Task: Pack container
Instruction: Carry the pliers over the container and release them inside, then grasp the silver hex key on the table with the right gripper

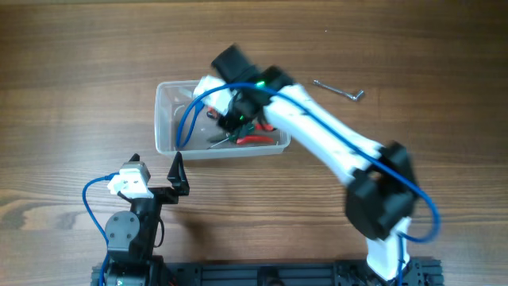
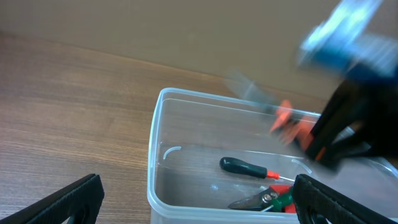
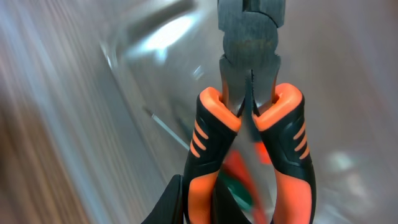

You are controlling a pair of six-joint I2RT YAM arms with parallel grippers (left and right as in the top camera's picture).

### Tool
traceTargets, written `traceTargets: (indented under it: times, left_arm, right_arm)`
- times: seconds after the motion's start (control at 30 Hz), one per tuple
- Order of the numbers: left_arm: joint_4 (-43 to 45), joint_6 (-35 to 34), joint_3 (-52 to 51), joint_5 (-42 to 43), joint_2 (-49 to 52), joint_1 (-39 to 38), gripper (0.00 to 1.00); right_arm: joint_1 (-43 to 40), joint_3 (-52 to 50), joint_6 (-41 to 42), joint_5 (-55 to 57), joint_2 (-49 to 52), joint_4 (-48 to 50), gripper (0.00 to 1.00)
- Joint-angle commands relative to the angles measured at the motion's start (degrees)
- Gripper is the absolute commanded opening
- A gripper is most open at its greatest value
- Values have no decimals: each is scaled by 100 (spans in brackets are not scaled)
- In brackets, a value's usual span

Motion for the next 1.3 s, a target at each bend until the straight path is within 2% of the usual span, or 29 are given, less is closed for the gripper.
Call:
traceTargets:
  times: [0.0, 0.07, 0.1, 0.13, 0.17, 0.23, 0.27, 0.3, 0.43, 0.53, 0.63, 0.73, 0.8, 0.83, 0.9, 0.97, 1.07, 1.17, 1.23, 1.27]
  left_arm:
    - [-4, -52, -24, -15, 17, 33, 100]
    - [-4, -52, -24, -15, 17, 33, 100]
    - [-4, -52, -24, -15, 17, 33, 100]
    - [-4, -52, -24, -15, 17, 33, 100]
    - [-4, -52, -24, -15, 17, 33, 100]
    - [-4, -52, -24, -15, 17, 33, 100]
    - [-4, -52, -24, -15, 17, 33, 100]
    - [-4, -52, -24, -15, 17, 33, 100]
    - [-4, -52, -24, -15, 17, 33, 100]
    - [-4, -52, -24, -15, 17, 33, 100]
    - [-4, -52, -24, -15, 17, 33, 100]
    - [-4, -52, -24, -15, 17, 33, 100]
    - [-4, -52, -26, -15, 17, 33, 100]
    - [-4, -52, -24, -15, 17, 33, 100]
    - [-4, -52, -24, -15, 17, 33, 100]
    - [-4, -52, -24, -15, 17, 33, 100]
    - [-4, -52, -24, -15, 17, 33, 100]
    - [-4, -52, -24, -15, 17, 33, 100]
    - [-4, -52, -24, -15, 17, 33, 100]
    - [-4, -52, -24, -15, 17, 33, 100]
  right_arm:
    - [136, 37, -256, 90, 197, 131, 4]
    - [192, 37, -251, 87, 260, 186, 8]
    - [229, 37, -251, 87, 273, 219, 33]
    - [254, 37, -254, 90, 273, 238, 63]
    - [269, 52, -251, 114, 271, 243, 72]
    - [267, 144, -162, 319, 227, 179, 73]
    - [254, 238, 26, 581, 184, 101, 79]
    - [225, 404, 345, 1012, 92, -46, 79]
    - [-20, 966, 750, 1923, -435, -533, 79]
    - [-514, 1152, 1088, 2264, -1010, -409, 84]
    - [-1327, 1152, 1510, 2170, -1405, -186, 89]
    - [-2277, 1123, 1690, 1626, -1421, -236, 89]
    - [-2861, 975, 1698, 1054, -1298, -278, 90]
    - [-3167, 866, 1690, 693, -1187, -317, 95]
    - [-3534, 684, 1464, 402, -927, -400, 95]
    - [-3751, 542, 1086, 387, -599, -490, 91]
    - [-3845, 507, 614, 385, -90, -573, 78]
    - [-3818, 507, 76, 387, 293, -551, 75]
    - [-3799, 507, -426, 389, 490, -546, 67]
    - [-3799, 507, -654, 389, 568, -540, 60]
